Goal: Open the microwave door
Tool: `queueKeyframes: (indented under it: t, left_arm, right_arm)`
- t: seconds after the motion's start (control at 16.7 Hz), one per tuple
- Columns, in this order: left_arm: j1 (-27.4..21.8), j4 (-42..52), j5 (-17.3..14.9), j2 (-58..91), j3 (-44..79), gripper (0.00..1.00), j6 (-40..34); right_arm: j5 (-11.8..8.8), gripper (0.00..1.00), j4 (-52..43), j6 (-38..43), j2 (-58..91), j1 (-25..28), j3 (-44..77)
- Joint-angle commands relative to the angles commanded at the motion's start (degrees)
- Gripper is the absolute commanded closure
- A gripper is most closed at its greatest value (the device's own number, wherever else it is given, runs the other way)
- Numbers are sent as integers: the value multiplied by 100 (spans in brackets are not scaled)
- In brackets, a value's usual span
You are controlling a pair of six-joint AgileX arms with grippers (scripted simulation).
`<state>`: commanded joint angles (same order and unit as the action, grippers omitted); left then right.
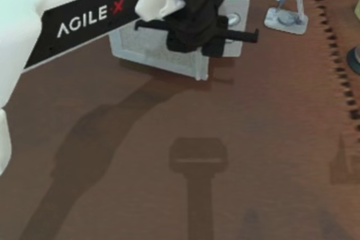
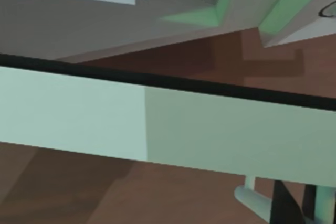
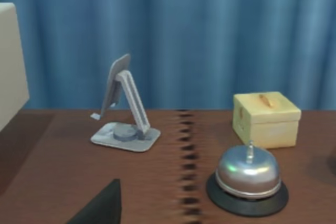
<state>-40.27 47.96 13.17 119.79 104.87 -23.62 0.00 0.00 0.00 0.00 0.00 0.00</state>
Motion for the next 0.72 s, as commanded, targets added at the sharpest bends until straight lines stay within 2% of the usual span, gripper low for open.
queueKeyframes:
  t: [0.72]
  left_arm:
    - [21, -121, -61, -149, -186, 100, 133]
  right_arm:
    - [0, 0, 0, 0, 0, 0, 0]
